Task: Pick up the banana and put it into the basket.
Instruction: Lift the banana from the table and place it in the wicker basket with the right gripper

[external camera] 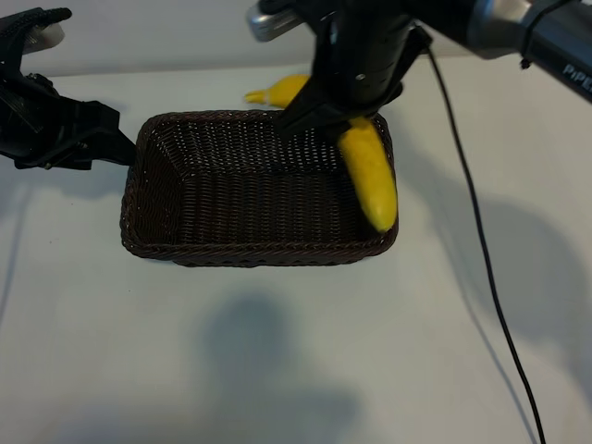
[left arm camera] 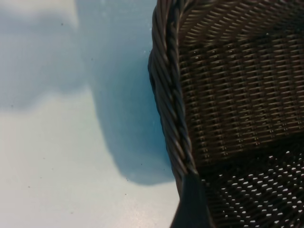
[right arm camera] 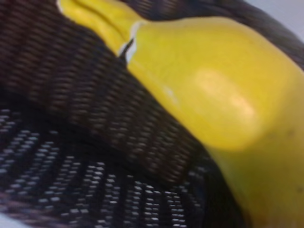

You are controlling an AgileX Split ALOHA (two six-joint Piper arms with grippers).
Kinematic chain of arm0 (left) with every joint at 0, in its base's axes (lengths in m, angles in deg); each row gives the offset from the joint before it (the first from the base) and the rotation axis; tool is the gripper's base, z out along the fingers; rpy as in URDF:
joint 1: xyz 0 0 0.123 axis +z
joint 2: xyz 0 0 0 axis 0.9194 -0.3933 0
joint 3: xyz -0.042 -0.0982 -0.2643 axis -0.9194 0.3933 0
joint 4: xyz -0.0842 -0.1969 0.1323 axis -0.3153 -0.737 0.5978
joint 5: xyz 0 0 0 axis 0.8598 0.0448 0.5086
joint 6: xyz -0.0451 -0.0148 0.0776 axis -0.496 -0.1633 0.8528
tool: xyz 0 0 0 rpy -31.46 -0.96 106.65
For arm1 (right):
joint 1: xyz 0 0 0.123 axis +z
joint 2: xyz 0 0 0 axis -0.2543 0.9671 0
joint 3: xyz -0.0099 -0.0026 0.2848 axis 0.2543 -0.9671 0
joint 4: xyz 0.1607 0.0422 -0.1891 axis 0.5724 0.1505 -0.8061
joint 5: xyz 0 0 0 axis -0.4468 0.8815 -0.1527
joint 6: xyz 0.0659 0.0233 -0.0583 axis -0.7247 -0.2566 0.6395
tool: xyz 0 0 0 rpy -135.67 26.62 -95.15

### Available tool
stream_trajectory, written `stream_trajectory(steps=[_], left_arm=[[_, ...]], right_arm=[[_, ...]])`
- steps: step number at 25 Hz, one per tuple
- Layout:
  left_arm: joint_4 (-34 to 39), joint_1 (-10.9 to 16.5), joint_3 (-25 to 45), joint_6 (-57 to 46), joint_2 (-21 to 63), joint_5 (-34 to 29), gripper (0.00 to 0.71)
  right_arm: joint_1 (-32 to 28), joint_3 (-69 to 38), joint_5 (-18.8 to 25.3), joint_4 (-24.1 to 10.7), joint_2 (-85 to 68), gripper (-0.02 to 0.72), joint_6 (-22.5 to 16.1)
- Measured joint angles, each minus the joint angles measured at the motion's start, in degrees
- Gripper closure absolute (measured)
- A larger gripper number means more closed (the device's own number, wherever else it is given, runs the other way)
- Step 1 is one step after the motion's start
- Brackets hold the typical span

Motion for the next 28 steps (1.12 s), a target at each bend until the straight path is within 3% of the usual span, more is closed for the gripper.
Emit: stream_trajectory(steps=[14,21,28], left_arm=[[0.0,0.0,0.0,0.0,0.0,-0.56,0.114],[0.0,0.0,0.0,-0.19,0.0,-0.75,0.114],[0.0,0.0,0.0,-0.19,0.0,-0.75,0.114]], right_arm=[[1.04,0.11,-2.01,2.14,0.78,0.284,3.75],[1.06,0.11,-3.85,3.96,0.78,0.284,9.27],[1.06,0.11,-5.55,7.62,0.83,0.284,19.52]])
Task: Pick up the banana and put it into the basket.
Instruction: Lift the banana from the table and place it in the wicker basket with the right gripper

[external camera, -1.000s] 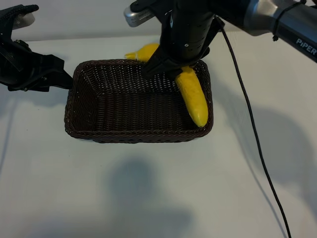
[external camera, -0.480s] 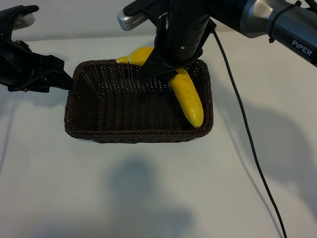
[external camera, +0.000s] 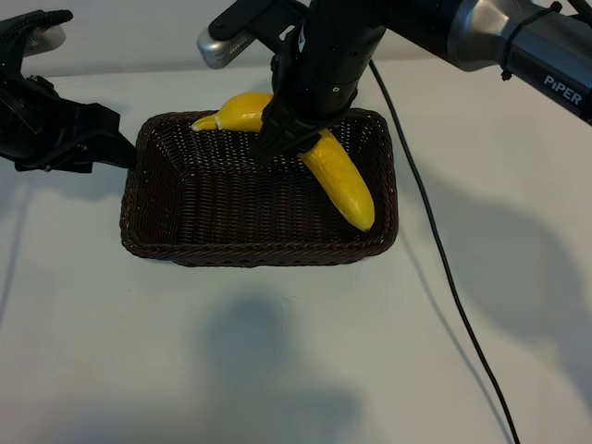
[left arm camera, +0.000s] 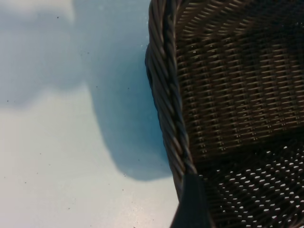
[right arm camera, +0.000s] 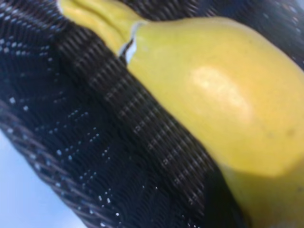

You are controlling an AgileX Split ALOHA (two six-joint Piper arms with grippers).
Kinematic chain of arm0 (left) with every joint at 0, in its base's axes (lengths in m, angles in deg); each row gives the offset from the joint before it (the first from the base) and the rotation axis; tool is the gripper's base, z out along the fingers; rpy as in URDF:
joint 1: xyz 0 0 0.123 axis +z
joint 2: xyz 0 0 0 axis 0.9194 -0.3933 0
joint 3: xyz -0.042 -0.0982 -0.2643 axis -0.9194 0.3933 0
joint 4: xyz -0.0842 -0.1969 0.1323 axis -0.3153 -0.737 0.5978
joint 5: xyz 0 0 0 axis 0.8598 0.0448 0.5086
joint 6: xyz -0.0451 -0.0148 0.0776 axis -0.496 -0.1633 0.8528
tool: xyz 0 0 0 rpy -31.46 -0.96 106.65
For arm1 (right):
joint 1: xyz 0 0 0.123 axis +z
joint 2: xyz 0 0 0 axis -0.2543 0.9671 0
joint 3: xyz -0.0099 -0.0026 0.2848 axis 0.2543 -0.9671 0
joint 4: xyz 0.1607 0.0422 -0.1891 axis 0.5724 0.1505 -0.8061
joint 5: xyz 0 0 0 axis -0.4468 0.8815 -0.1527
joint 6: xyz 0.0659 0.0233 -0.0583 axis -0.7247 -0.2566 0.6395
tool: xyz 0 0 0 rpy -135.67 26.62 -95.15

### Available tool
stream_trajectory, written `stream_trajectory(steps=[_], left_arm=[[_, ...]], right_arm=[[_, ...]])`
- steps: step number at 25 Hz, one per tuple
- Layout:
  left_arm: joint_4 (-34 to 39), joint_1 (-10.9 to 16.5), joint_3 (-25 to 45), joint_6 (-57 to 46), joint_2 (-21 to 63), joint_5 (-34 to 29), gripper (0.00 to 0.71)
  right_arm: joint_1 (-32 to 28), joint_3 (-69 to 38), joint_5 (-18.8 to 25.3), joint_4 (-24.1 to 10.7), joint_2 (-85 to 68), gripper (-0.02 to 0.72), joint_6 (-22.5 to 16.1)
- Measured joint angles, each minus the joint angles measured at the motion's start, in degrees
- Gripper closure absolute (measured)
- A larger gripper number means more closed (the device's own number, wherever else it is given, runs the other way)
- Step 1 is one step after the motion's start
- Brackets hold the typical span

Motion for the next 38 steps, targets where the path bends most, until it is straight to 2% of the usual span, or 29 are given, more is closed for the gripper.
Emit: stream_trajectory(steps=[4,7,14,17,22,38], left_arm=[[0.0,0.0,0.0,0.05,0.0,-0.15,0.114],[0.0,0.0,0.0,0.05,0.0,-0.21,0.114],[0.0,0.0,0.0,0.05,0.0,-0.17,0.114],[0.0,0.0,0.0,0.05,0.0,-0.17,0.114],[0.0,0.0,0.0,0.23,0.0,-0.22,0.114],[0.0,0.0,0.0,0.23,0.0,-0.22,0.114]], right_arm=[[0.0,0.0,-0.49,0.89,0.0,0.284,9.16],[0.0,0.0,-0.66,3.6,0.0,0.284,16.87],[0.0,0.0,-1.2,9.72,0.0,0.284,28.47],[0.0,0.0,-1.24,11.18,0.07,0.284,32.1],[0.0,0.0,-1.55,11.72,0.7,0.284,34.14],[0.0,0.07,-4.88,12.45,7.35,0.284,36.09]])
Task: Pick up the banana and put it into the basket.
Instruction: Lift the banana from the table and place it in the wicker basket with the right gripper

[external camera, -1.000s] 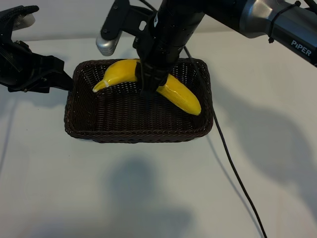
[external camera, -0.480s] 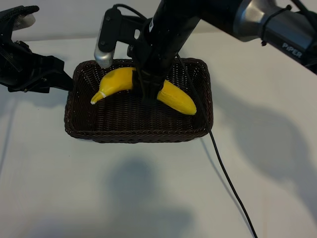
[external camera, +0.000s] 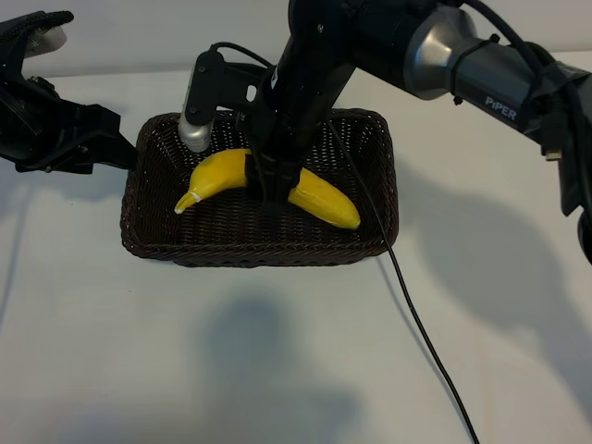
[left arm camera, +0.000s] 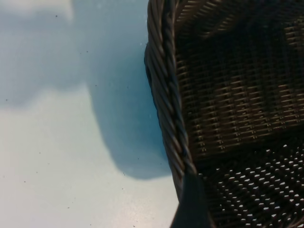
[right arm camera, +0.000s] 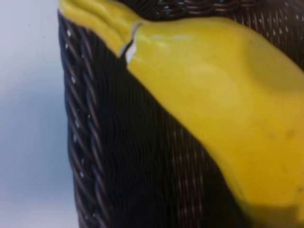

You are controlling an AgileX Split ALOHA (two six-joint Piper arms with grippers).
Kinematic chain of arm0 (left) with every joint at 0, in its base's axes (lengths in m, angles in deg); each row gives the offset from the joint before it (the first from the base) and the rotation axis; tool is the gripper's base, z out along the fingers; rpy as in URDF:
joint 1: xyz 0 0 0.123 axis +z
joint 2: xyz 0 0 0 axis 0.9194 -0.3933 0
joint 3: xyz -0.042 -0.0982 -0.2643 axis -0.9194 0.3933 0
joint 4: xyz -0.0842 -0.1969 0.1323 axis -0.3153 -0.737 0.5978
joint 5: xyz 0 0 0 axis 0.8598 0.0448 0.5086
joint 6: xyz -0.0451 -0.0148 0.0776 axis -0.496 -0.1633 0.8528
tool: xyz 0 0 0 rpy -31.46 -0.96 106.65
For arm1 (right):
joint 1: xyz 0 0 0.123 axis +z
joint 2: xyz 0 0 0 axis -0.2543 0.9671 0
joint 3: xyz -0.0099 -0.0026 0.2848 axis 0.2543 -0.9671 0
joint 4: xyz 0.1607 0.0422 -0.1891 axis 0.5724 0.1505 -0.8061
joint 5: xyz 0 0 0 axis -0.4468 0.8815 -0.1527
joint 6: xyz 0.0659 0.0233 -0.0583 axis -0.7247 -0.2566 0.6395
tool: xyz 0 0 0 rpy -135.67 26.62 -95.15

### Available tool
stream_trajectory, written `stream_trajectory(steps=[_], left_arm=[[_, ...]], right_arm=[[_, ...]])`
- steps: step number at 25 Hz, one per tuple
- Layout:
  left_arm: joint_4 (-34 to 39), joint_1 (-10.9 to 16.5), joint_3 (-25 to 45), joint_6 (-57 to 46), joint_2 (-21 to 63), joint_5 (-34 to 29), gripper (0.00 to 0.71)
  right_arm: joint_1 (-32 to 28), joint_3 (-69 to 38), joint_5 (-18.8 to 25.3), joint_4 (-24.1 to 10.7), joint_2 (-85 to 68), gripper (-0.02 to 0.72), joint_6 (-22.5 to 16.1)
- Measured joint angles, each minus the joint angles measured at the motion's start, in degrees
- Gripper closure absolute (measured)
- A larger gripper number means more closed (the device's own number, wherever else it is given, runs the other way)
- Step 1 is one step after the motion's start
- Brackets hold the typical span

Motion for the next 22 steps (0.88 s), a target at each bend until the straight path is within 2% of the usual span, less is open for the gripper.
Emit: stream_trajectory(steps=[5,22], left_arm=[[0.0,0.0,0.0,0.0,0.0,0.0,0.115],[0.0,0.0,0.0,-0.18,0.0,0.0,0.115]], right_arm=[[0.0,0.0,-1.21,2.26,2.08,0.284,1.21],[0.67,0.0,-4.87,2.71,6.64,0.284,1.46]])
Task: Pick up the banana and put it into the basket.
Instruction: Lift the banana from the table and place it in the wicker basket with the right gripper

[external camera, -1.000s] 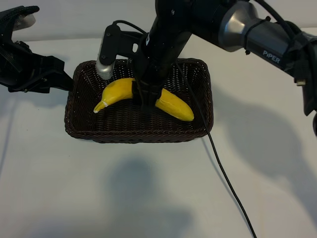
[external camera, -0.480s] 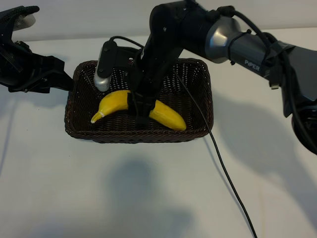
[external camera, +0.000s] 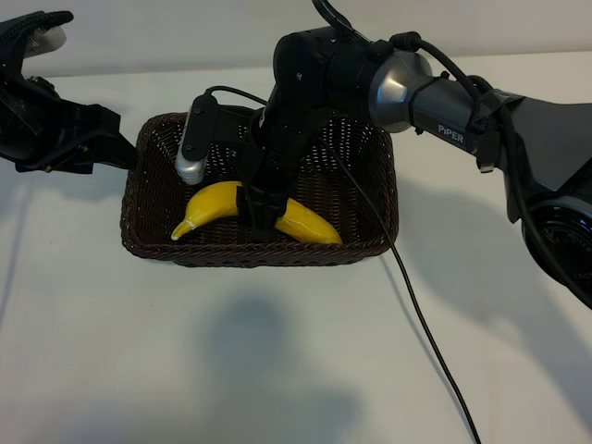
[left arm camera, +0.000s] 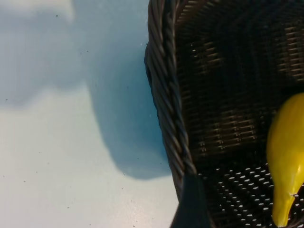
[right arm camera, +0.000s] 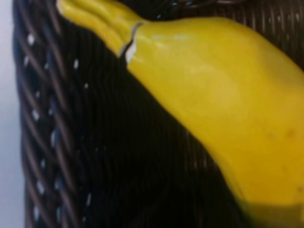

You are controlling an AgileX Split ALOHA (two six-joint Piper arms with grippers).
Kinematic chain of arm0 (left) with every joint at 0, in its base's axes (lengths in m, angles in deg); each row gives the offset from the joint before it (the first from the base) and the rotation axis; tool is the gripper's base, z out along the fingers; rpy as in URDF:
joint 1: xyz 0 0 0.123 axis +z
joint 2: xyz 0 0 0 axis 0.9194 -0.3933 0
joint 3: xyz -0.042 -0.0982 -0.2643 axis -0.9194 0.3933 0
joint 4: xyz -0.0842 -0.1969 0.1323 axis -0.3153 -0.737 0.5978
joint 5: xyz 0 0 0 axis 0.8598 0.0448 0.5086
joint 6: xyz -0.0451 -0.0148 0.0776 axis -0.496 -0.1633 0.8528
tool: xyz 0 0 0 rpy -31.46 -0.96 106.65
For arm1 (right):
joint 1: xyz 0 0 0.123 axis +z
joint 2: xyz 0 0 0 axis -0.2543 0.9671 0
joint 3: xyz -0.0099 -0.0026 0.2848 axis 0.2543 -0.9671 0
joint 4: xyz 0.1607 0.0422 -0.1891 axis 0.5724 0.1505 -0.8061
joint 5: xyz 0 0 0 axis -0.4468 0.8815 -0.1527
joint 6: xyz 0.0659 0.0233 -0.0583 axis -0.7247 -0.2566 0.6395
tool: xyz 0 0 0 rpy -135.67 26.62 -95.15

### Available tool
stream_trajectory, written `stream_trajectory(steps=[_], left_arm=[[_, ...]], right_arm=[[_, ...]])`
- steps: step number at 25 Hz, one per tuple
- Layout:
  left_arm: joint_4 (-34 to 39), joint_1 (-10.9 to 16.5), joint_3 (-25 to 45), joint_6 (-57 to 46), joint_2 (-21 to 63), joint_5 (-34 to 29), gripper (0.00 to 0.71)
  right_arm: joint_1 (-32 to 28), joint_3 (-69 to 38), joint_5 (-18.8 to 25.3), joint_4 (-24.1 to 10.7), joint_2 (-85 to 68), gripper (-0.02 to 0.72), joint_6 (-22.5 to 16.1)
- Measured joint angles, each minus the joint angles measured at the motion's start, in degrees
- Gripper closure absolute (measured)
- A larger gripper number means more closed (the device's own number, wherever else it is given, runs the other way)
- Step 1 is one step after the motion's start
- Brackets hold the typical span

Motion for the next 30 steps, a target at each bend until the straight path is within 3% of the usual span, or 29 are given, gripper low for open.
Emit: stream_trajectory(steps=[14,21,25,30], left_arm=[[0.0,0.0,0.0,0.0,0.0,0.0,0.115],[0.0,0.0,0.0,0.0,0.0,0.0,0.115],[0.0,0.0,0.0,0.17,0.0,0.0,0.115],[0.0,0.0,0.0,0.17,0.0,0.0,0.115]], right_arm=[[0.0,0.0,-0.57,0.05,0.0,0.283,-2.57],[0.0,0.0,-0.97,-0.18,0.0,0.027,-5.41],[0.0,0.35,-0.87,-0.33,0.0,0.015,-6.54],[0.0,4.03,1.0,-3.4,0.0,0.035,-10.18]])
